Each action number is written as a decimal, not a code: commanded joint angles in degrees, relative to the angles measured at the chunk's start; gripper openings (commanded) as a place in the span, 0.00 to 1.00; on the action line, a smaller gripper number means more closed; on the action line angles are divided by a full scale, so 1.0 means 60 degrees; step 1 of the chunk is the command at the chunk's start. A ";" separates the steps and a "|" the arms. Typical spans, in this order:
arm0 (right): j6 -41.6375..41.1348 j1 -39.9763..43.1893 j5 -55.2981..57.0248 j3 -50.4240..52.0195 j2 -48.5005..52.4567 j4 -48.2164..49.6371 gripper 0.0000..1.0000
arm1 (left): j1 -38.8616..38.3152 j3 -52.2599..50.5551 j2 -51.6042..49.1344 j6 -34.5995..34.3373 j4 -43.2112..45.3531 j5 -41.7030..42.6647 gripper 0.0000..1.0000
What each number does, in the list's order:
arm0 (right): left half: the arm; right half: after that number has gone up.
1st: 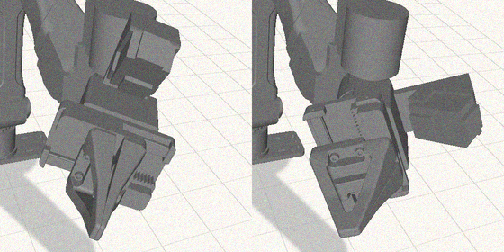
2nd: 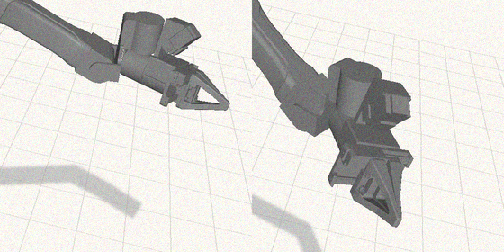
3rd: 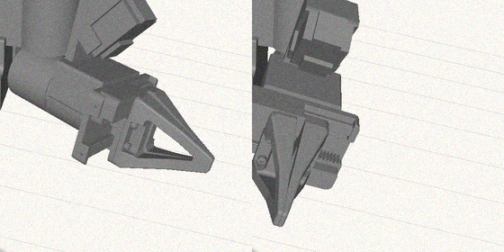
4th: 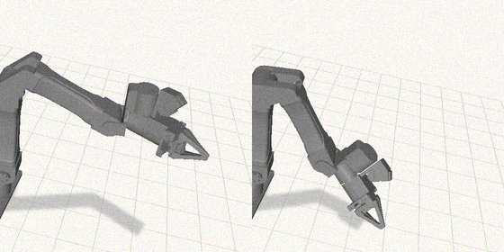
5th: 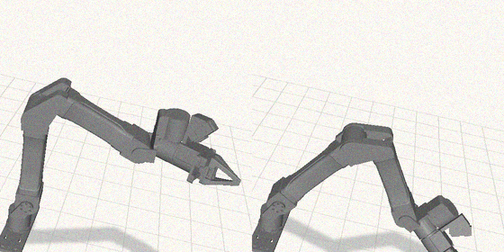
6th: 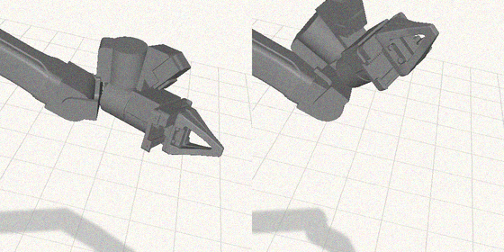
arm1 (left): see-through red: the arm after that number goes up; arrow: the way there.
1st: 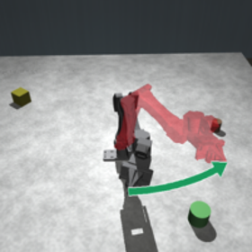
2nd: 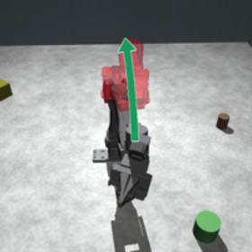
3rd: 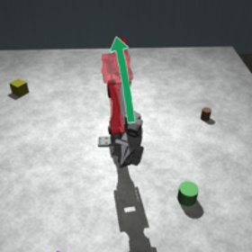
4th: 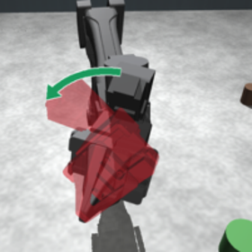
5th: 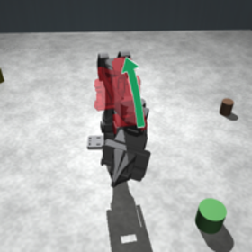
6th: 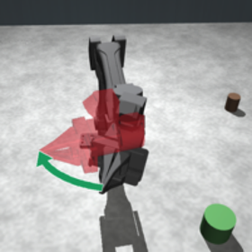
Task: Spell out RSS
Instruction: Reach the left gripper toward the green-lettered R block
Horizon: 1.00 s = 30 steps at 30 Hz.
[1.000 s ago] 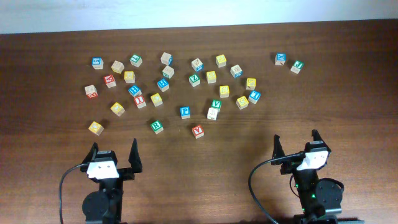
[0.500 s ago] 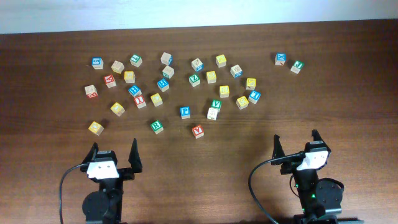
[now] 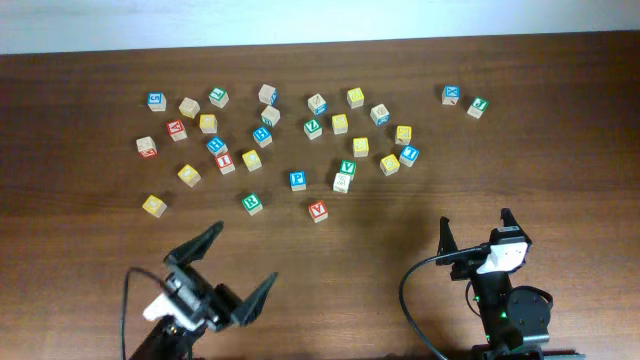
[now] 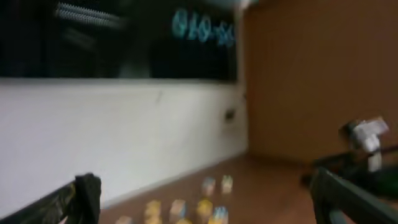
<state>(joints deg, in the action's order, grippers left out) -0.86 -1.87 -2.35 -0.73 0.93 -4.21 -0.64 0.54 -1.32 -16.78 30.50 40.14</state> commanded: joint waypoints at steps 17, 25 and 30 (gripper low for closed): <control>0.0004 -0.0051 0.0080 0.0069 -0.0015 -0.0040 0.98 | -0.0018 1.2695 -0.8888 0.1315 -1.1759 0.0801 0.99; 0.0000 -0.0051 0.0080 0.0069 -0.0015 -0.0040 0.98 | -0.0783 1.4484 -1.2309 0.0991 -1.6389 -0.2466 0.99; 0.0004 -0.0051 0.0080 0.0069 -0.0015 -0.0040 0.98 | -0.2047 1.4480 -1.3974 -0.1705 -1.7496 -0.7497 0.99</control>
<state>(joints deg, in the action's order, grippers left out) -0.86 -1.87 -2.35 -0.73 1.17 -4.23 -9.98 86.89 -81.19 -17.74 -73.52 11.73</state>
